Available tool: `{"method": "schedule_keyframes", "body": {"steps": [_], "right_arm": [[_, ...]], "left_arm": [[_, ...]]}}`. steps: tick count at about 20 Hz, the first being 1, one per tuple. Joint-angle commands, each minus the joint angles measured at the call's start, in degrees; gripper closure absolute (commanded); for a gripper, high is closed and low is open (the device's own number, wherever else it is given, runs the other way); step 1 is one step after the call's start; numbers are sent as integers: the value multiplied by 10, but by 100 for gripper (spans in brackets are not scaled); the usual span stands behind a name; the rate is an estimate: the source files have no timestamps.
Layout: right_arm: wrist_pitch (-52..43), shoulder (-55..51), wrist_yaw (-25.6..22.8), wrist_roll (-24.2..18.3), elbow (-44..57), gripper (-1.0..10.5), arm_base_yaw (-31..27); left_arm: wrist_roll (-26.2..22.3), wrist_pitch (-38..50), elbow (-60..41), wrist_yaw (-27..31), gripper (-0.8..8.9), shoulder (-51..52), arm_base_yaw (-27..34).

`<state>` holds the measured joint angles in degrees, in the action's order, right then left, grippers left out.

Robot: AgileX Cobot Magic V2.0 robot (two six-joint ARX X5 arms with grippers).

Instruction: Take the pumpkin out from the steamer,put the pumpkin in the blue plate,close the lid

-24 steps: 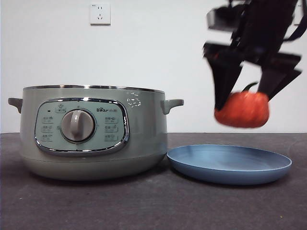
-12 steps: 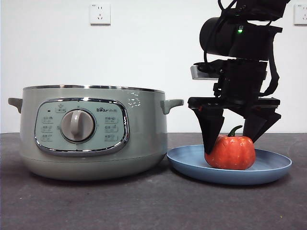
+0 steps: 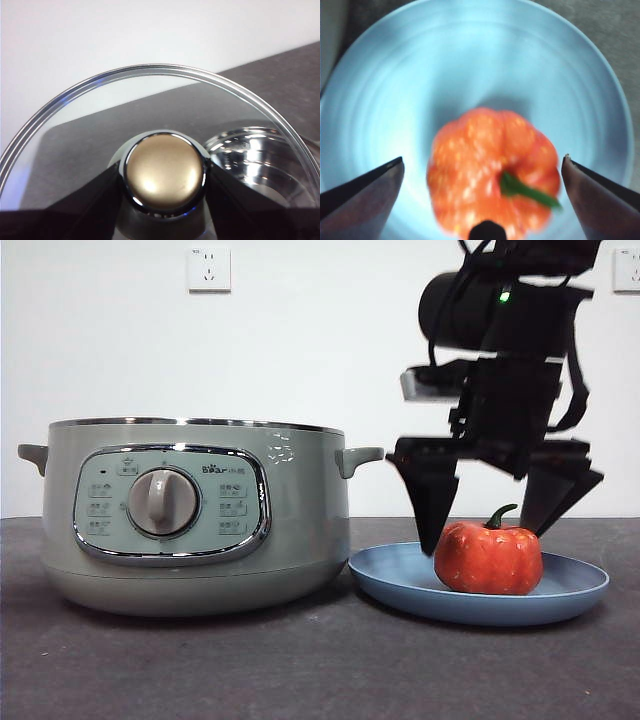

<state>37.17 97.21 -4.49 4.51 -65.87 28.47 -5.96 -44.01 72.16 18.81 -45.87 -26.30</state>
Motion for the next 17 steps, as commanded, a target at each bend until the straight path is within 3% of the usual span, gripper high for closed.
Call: {"method": "schedule_keyframes", "body": {"steps": [1, 9, 13, 17], "right_arm": [[8, -50, 0, 2, 4, 379, 0], [28, -261, -3, 2, 4, 380, -8], [51, -347, -4, 2, 4, 380, -14], [75, -403, -4, 2, 4, 380, -23]], "left_arm": [[4, 35, 3, -24, 822, -20, 0], [15, 96, 3, -170, 822, -171, 0], [19, 125, 3, -217, 822, -251, 0], [20, 140, 3, -224, 822, -312, -1]]}}
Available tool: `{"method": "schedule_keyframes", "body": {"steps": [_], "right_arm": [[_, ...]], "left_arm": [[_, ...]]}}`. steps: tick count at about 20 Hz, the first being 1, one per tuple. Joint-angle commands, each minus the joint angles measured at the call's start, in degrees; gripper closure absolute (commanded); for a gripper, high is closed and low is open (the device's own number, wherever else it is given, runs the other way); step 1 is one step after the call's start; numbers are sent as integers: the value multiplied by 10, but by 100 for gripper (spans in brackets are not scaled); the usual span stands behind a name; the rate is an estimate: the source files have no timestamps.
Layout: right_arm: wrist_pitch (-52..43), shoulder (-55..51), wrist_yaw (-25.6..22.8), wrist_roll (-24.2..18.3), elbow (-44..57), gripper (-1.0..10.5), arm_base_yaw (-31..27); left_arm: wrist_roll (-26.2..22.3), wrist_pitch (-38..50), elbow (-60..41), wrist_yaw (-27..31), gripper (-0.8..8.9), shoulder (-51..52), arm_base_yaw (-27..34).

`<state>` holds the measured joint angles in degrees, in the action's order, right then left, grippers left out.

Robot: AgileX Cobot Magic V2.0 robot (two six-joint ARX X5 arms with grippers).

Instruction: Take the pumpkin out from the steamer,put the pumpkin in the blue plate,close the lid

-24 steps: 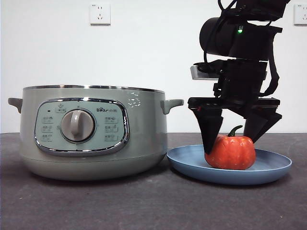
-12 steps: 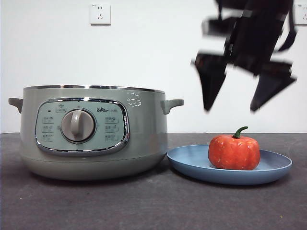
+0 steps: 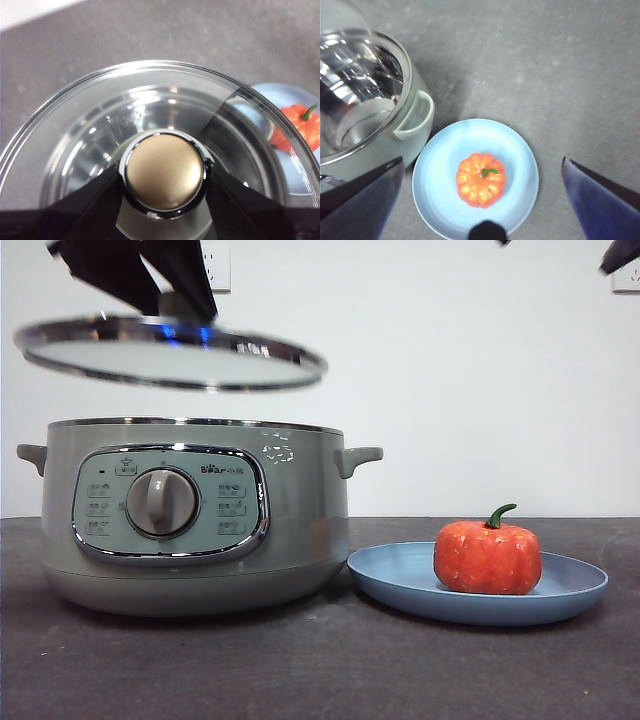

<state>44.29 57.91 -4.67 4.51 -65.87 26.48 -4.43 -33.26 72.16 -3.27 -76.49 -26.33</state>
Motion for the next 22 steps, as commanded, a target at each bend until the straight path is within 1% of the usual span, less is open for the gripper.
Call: {"method": "schedule_keyframes", "body": {"steps": [1, 5, 15, 20, 22], "right_arm": [[8, -19, -4, 2, 4, 380, -4], [19, -35, -4, 2, 4, 380, -10], [30, -36, -3, 2, 4, 380, -10], [30, -36, -3, 2, 4, 380, -10], [30, -36, -3, 2, 4, 380, -10]], "left_arm": [[4, 37, 3, -4, 822, -17, 0], [5, 49, 3, -19, 822, -54, 0], [5, 42, 3, -15, 822, -83, -3], [5, -2, 3, -15, 821, -89, -4], [1, -23, 3, -14, 780, -89, -3]]}}
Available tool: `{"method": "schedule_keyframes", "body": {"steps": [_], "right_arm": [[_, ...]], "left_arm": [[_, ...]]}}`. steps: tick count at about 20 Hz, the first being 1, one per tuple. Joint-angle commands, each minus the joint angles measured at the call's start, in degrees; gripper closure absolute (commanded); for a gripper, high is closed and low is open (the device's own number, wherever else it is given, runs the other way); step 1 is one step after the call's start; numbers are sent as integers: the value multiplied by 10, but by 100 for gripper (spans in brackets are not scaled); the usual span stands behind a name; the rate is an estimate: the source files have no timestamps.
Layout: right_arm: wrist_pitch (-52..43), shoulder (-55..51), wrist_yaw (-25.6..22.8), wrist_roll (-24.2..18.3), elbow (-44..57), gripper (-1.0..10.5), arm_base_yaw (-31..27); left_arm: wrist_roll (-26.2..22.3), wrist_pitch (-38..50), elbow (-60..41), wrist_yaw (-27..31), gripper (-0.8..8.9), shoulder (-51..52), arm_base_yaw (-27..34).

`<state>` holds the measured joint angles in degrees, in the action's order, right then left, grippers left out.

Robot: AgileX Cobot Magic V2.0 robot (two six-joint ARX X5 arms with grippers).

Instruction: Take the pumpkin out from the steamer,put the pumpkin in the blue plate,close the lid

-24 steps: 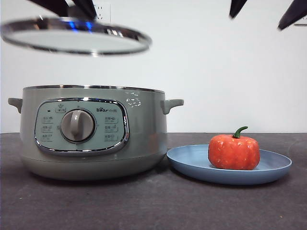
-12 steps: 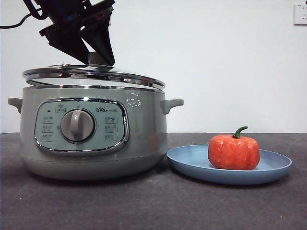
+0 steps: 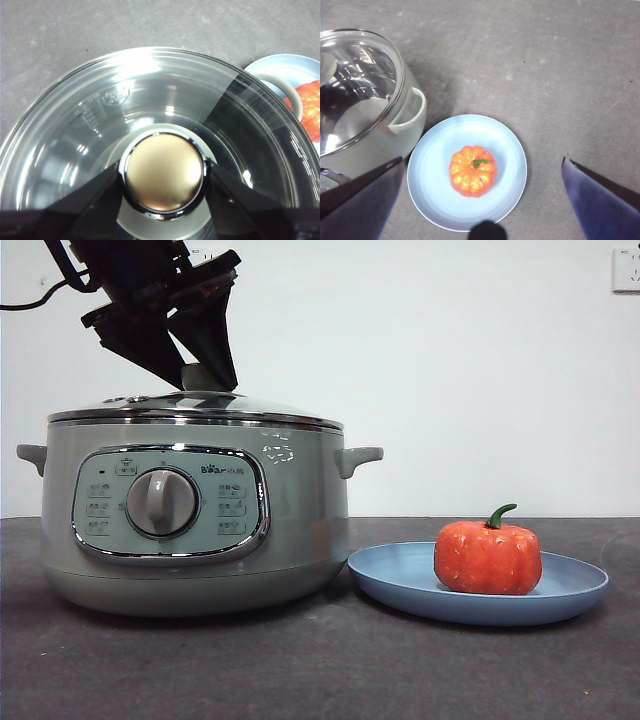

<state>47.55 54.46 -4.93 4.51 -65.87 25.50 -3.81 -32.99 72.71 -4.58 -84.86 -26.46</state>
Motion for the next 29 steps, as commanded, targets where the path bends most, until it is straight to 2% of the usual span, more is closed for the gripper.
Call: {"method": "schedule_keyframes", "body": {"steps": [1, 2, 3, 9, 14, 15, 16, 18, 21, 25, 29], "right_arm": [[-3, -1, -1, 2, 4, 380, 0], [-3, -1, -1, 2, 4, 380, 0], [-3, -1, -1, 2, 4, 380, 0], [-3, -2, 1, 2, 4, 381, 0], [-3, -2, 1, 2, 4, 386, 0], [-3, -2, 2, 2, 4, 415, 0], [-4, -2, 3, 1, 4, 485, 0], [-11, -2, 4, 1, 4, 710, 0], [-37, -2, 5, -5, 4, 951, 1], [-101, -28, 5, -6, 35, 962, 2], [-201, -103, 4, -6, 137, 962, 2]], "left_arm": [[-5, -27, -2, 1, 677, -5, -2], [-5, -24, -2, 1, 511, -5, -2], [-5, -21, -2, 1, 425, -5, -2], [-2, -18, -2, 1, 439, 3, -2], [13, -27, -2, 0, 446, 54, -2], [13, -33, -2, 0, 505, 71, -2], [12, -40, -2, 0, 608, 88, -2], [10, -57, -2, -3, 839, 127, -2], [10, -72, -2, -3, 822, 186, -2], [0, -64, -16, 2, 822, 255, -2], [2, 29, -149, 32, 822, 358, -2]]}}
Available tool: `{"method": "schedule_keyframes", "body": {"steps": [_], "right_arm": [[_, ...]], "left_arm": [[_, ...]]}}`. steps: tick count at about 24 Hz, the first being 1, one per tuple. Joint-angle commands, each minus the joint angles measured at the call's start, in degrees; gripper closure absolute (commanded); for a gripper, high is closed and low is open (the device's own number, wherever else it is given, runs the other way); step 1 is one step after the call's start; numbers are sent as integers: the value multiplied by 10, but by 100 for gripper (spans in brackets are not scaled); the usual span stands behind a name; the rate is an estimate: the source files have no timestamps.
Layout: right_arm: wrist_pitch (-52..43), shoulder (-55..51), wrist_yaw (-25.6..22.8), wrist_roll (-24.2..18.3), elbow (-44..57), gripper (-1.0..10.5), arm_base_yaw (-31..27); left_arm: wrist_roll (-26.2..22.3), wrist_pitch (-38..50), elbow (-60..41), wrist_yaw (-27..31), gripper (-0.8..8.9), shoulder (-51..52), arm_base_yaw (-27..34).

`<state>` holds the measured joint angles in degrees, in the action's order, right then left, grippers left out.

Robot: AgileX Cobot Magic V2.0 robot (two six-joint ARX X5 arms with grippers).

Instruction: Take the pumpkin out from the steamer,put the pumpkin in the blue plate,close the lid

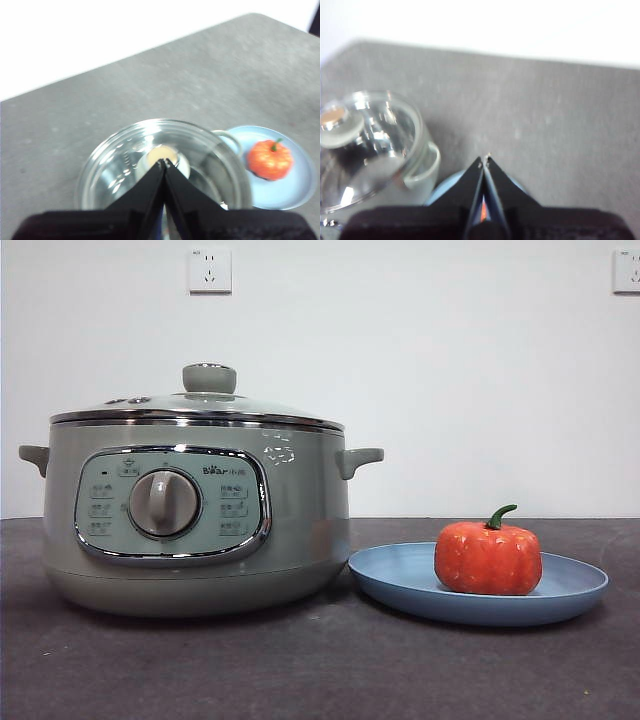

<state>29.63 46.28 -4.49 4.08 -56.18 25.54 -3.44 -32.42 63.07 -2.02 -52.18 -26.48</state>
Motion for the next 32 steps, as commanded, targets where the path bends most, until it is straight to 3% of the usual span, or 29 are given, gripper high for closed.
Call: {"method": "schedule_keyframes", "body": {"steps": [1, 4, 7, 14, 32], "right_arm": [[-38, -39, -1, -1, 68, 962, 2], [-97, -95, 0, 8, 149, 962, 2], [-122, -123, 0, 10, 183, 962, 6], [-94, -122, -32, 12, 183, 946, 7], [-21, -122, -34, 12, 183, 946, 7]], "left_arm": [[5, 43, -94, 10, 822, 60, -2], [22, 94, -206, 33, 822, 145, -2], [35, 110, -249, 33, 822, 185, -2], [38, 86, -252, 34, 817, 187, -2], [31, 59, -252, 38, 817, 207, 4]]}}
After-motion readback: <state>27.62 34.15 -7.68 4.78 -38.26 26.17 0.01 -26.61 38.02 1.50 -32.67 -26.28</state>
